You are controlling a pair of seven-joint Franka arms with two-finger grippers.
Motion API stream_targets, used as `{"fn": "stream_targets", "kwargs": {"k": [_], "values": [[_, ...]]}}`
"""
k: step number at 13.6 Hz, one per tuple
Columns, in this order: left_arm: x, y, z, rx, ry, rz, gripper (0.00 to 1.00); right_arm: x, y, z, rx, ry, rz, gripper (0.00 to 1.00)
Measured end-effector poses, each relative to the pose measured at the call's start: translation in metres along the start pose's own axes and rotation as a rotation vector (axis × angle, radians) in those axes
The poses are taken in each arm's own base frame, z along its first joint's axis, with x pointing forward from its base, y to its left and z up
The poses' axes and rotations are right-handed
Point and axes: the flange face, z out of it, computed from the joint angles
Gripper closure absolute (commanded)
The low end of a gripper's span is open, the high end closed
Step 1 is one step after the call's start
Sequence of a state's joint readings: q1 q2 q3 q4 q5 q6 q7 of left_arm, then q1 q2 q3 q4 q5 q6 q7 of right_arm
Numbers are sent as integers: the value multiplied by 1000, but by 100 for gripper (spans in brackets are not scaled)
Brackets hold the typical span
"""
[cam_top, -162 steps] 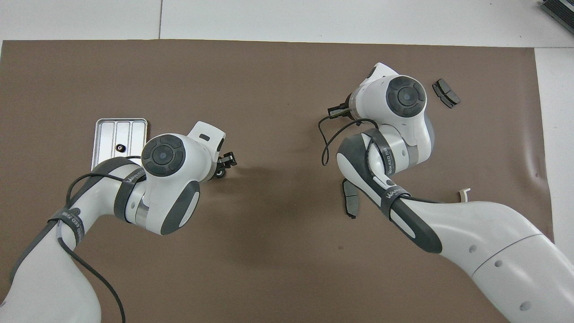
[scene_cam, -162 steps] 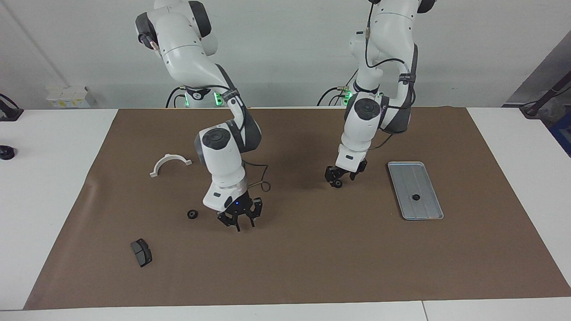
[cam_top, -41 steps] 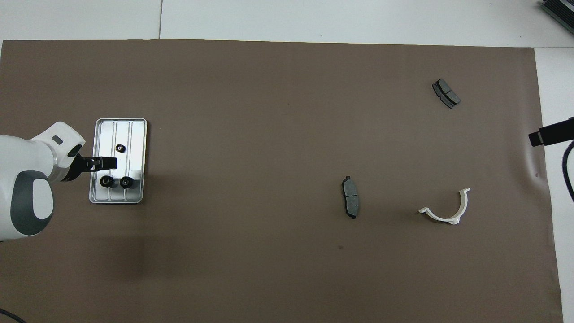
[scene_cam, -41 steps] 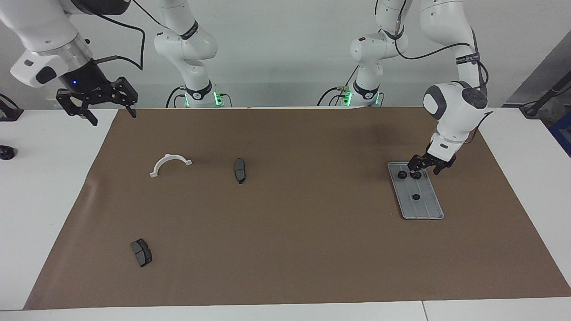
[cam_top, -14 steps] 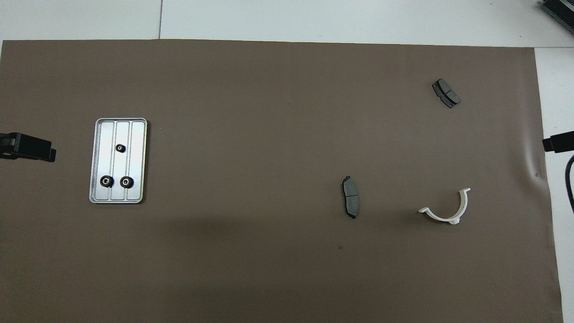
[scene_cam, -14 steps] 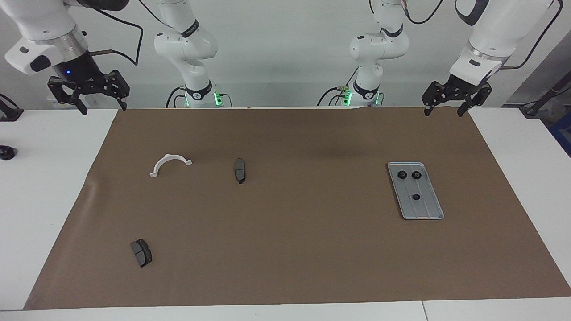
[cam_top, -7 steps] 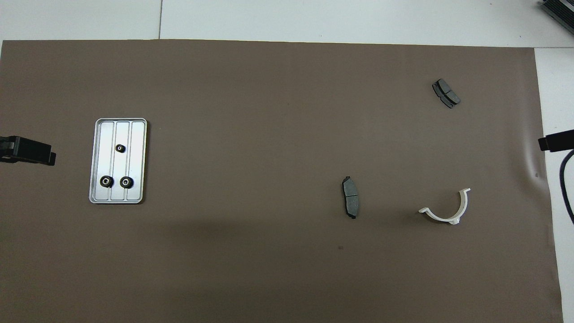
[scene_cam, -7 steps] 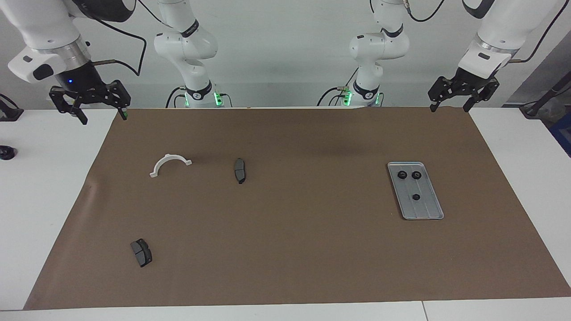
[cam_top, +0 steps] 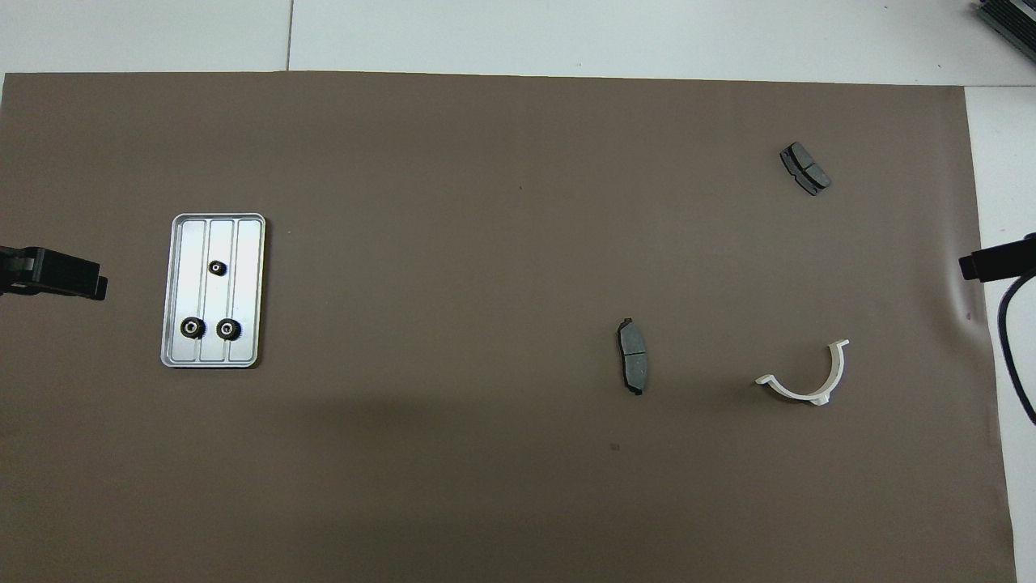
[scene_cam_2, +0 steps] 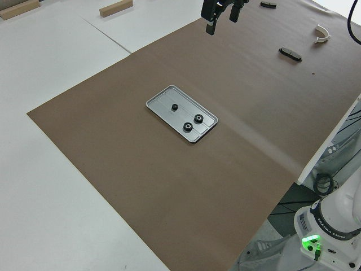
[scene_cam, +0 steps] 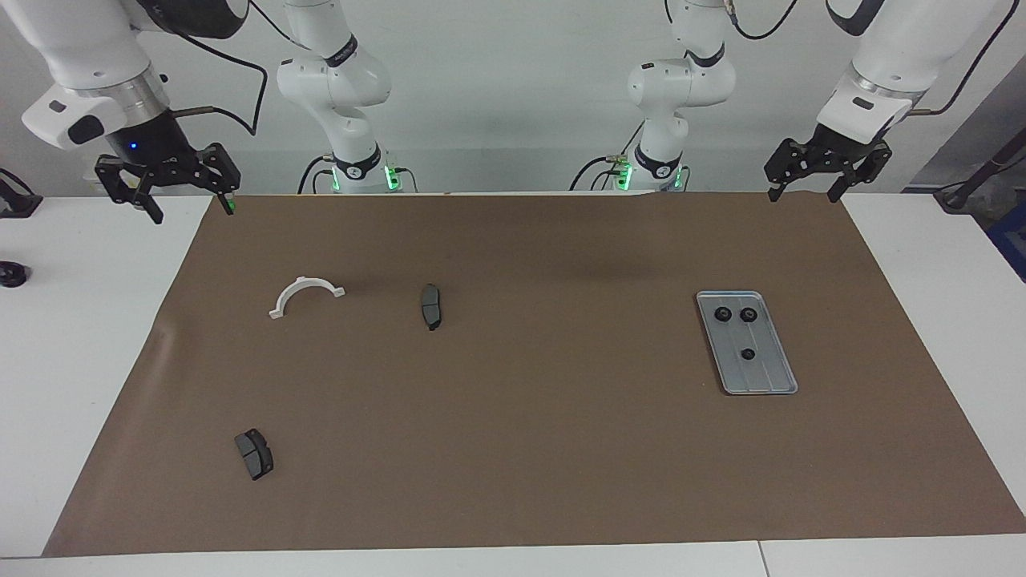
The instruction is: Pick bearing gear from pile to tray
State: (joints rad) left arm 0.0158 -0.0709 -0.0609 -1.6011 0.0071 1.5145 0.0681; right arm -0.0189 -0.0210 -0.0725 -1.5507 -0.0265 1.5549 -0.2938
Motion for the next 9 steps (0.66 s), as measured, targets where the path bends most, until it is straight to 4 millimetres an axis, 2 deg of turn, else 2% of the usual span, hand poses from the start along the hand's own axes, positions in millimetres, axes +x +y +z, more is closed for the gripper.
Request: {"fn": "stream_targets", "kwargs": {"k": [3,9], "values": [[1,9,1,3,-1,15,0,-2,-9,0,18,-15,-12,0],[-1,-1,0,2,1,-3,0,-3,-14,0,51,-19,-16,0]]}}
